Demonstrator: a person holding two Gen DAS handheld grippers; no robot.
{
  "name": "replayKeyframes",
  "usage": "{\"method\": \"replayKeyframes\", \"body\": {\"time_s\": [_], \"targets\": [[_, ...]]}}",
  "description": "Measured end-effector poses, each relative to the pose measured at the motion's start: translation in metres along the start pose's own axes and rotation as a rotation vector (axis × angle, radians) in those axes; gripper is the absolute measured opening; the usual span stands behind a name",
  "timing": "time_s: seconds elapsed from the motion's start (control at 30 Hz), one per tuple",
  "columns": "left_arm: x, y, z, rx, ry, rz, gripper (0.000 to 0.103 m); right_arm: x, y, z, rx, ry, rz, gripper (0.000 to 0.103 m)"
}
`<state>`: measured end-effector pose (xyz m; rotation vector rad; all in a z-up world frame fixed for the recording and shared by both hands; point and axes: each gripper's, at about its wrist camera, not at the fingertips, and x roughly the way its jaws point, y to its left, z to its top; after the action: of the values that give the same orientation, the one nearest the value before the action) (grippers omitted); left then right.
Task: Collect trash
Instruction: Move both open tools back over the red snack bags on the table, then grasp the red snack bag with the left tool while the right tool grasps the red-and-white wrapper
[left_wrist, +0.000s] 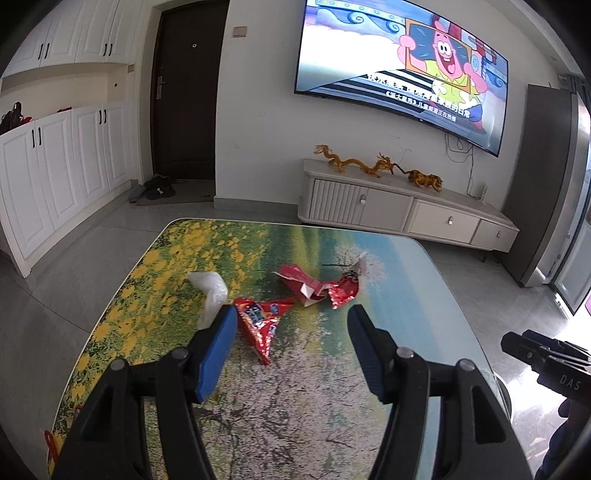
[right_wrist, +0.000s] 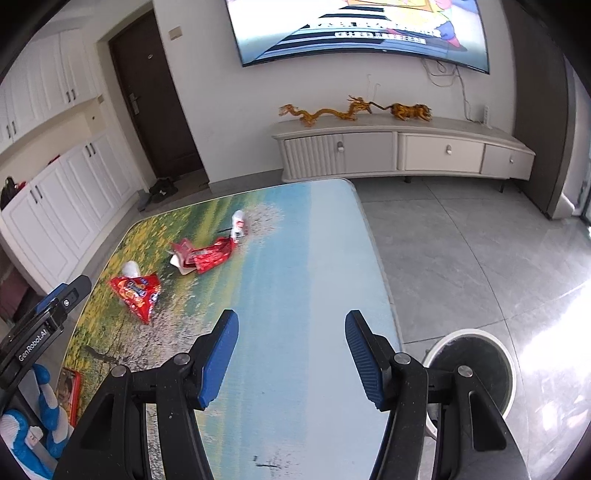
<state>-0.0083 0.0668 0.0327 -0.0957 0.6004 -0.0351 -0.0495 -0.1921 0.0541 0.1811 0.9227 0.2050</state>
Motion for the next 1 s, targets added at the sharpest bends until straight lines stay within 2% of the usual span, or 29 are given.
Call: {"method": "replayKeyframes", "body": {"time_s": [0.23, 0.4, 0.5, 0.7, 0.8, 0.9, 1.0], "targets": [[0.011, 0.036, -0.005, -0.042, 0.050, 0.039, 0.061, 0.010, 0.029, 0.008, -0.056, 0.018, 0.045, 0.058], [0.021, 0.075, 0.002, -0.104, 0.077, 0.094, 0.061, 0.018, 0.043, 0.031, -0.071, 0.010, 0.100, 0.058], [0.027, 0.090, 0.006, -0.138, 0.088, 0.090, 0.061, 0.034, 0.050, 0.048, -0.063, 0.016, 0.139, 0.058], [0.055, 0.084, 0.002, -0.154, 0.163, 0.015, 0.061, 0.106, 0.061, 0.076, -0.022, 0.094, 0.192, 0.057], [0.078, 0.078, 0.004, -0.196, 0.204, -0.025, 0.061, 0.142, 0.060, 0.087, 0.008, 0.129, 0.195, 0.057], [0.103, 0.071, 0.008, -0.227, 0.237, -0.042, 0.065, 0.178, 0.060, 0.094, 0.049, 0.164, 0.195, 0.057], [0.123, 0.068, 0.007, -0.244, 0.265, -0.014, 0.065, 0.209, 0.063, 0.094, 0.073, 0.204, 0.181, 0.057]]}}
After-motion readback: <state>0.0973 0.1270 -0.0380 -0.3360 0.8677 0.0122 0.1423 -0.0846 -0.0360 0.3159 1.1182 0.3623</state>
